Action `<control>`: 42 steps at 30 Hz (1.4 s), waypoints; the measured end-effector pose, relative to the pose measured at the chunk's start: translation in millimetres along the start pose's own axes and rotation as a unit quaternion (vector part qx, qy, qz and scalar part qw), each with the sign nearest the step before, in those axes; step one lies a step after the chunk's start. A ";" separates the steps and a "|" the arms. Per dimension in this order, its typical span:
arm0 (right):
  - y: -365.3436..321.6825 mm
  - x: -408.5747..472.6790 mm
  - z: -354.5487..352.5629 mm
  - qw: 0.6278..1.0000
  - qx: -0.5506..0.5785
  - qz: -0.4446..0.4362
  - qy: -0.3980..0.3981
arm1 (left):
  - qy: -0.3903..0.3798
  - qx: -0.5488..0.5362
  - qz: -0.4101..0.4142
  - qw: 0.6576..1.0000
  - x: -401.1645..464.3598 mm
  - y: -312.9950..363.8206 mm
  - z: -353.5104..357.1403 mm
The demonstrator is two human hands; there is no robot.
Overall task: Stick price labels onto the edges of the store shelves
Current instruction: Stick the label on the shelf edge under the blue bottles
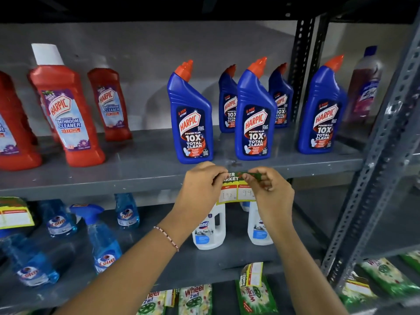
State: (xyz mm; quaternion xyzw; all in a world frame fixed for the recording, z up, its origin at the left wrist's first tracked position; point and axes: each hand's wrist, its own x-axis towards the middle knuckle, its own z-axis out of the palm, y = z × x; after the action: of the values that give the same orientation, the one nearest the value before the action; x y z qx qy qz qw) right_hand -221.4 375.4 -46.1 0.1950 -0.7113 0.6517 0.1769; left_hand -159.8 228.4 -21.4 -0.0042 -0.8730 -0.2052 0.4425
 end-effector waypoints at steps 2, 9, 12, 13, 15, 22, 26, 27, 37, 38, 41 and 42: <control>1.4 0.8 0.1 1.000 0.006 -0.009 0.001 | 0.012 0.006 0.009 1.000 -1.2 -1.2 2.8; 12.1 8.1 0.9 0.995 -0.066 -0.043 0.063 | 0.034 -0.027 -0.029 0.999 0.1 -0.6 4.3; 16.9 4.0 -8.8 0.996 -0.031 -0.031 0.077 | 0.073 -0.032 -0.031 0.996 -7.4 1.2 4.0; 20.5 1.2 -12.3 0.997 -0.014 -0.026 0.078 | 0.088 -0.032 -0.027 0.995 -13.5 1.3 5.7; 32.1 -5.8 -18.9 0.997 -0.002 -0.015 0.079 | 0.099 -0.043 -0.027 0.994 -32.4 -1.2 14.4; 136.5 -51.7 -36.2 0.979 -0.085 0.111 -0.146 | -0.113 -0.207 -0.362 0.902 -148.6 -28.8 98.5; 197.2 -78.3 -35.3 0.935 -0.194 0.134 -0.264 | -0.259 -0.290 -0.594 0.704 -216.9 -49.2 154.5; 209.1 -82.3 -32.6 0.922 -0.220 0.134 -0.288 | -0.270 -0.277 -0.631 0.673 -231.3 -52.8 166.9; 267.7 -97.2 -6.2 0.874 -0.363 0.011 -0.324 | -0.130 -0.319 -0.694 0.632 -263.0 -48.3 233.3; 270.5 -99.0 -6.4 0.876 -0.362 0.013 -0.319 | -0.110 -0.306 -0.691 0.645 -263.6 -48.7 234.9; 275.8 -105.2 -6.3 0.896 -0.338 0.020 -0.286 | -0.109 -0.264 -0.666 0.689 -261.1 -52.2 233.5; 278.6 -108.3 -6.4 0.905 -0.327 0.023 -0.271 | -0.118 -0.257 -0.654 0.702 -262.1 -54.3 233.1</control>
State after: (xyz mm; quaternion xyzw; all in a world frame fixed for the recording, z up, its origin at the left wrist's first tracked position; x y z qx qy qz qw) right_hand -269.8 407.6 -339.5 0.2794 -0.9092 0.3084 0.0160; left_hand -190.4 308.7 -365.9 0.4299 -0.6149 -0.6572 0.0721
